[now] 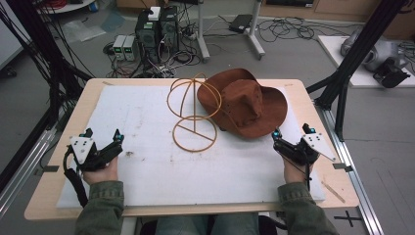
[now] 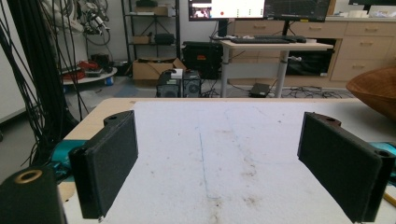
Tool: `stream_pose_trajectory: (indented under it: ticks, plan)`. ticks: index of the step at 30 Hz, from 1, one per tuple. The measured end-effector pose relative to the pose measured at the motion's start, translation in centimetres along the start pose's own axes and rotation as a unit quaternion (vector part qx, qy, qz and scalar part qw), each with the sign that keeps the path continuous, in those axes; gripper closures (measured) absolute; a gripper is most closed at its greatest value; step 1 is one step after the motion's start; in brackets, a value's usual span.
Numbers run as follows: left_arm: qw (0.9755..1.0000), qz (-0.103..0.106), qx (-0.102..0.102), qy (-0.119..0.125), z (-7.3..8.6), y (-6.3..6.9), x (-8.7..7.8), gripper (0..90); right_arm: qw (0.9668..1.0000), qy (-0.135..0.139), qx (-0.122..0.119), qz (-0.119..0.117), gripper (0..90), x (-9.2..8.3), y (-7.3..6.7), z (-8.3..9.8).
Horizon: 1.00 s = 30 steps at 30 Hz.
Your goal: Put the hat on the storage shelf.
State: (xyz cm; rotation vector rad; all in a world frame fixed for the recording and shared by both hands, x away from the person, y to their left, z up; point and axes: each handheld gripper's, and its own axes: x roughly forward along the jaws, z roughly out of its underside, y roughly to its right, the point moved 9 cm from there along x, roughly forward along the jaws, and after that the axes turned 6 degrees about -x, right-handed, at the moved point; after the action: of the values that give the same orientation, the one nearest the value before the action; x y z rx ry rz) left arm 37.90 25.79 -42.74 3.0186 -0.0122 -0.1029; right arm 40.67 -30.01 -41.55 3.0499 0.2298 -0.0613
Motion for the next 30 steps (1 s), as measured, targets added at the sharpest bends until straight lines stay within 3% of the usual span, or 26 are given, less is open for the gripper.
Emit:
stream_pose_trajectory:
  ticks: [4, 7, 15, 20, 24, 27, 30]
  plan:
    - [1.0000, 0.001, -0.001, 0.002, -0.1, 0.0, 0.0, 12.5, 0.9999, 0.008, 0.009, -0.001, 2.1, -0.2, 0.6, -0.5]
    - [1.0000, 0.003, 0.000, 0.000, 0.0, 0.1, 0.1, 12.5, 1.0000, 0.007, -0.001, -0.004, 2.0, -0.3, 1.0, -0.9]
    - [0.9999, 0.009, -0.005, -0.005, 0.2, 0.4, 0.3, 12.5, 0.9989, -0.019, -0.007, -0.043, 2.1, -0.1, 1.2, -1.9]
    - [0.9998, 0.014, -0.006, -0.009, 0.4, 0.7, 0.5, 12.5, 0.9986, -0.016, -0.017, -0.049, 2.1, -0.1, 1.3, -3.0]
    - [0.9999, 0.014, -0.002, -0.009, 0.4, 0.7, 0.6, 12.4, 0.9986, -0.009, -0.018, -0.049, 2.1, 0.3, 1.9, -4.4]
    - [0.9999, 0.010, -0.005, -0.008, 0.3, 0.5, 0.6, 12.4, 0.9979, -0.009, -0.042, -0.048, 2.1, 1.2, 2.2, -6.2]
    - [0.9999, 0.012, -0.008, -0.008, 0.4, 0.5, 0.8, 12.4, 0.9968, -0.003, -0.051, -0.061, 2.1, 2.2, 2.0, -8.5]
